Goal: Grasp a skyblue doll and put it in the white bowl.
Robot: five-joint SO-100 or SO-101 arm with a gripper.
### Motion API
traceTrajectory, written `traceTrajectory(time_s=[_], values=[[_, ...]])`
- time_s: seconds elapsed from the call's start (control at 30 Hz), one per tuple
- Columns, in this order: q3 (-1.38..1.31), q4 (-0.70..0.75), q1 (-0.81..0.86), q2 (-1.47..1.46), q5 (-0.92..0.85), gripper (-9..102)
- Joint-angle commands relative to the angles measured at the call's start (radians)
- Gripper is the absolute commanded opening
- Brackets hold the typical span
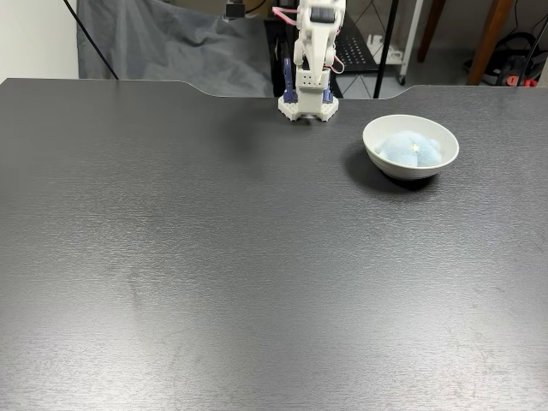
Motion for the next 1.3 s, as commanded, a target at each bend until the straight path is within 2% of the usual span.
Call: traceTrajectory(time_s=[0.0,0.13,0.3,0.43,0.73,1.27], values=[[0.021,-0.021,0.005,0.006,0.012,-1],[0.054,-0.005,0.005,0.006,0.051,-1],[0.081,0.087,0.003,0.006,0.166,-1],[0.083,0.155,0.003,0.006,0.178,-1],[0.230,0.115,0.003,0.006,0.166,-1],[0.230,0.110,0.005,0.006,0.167,-1]])
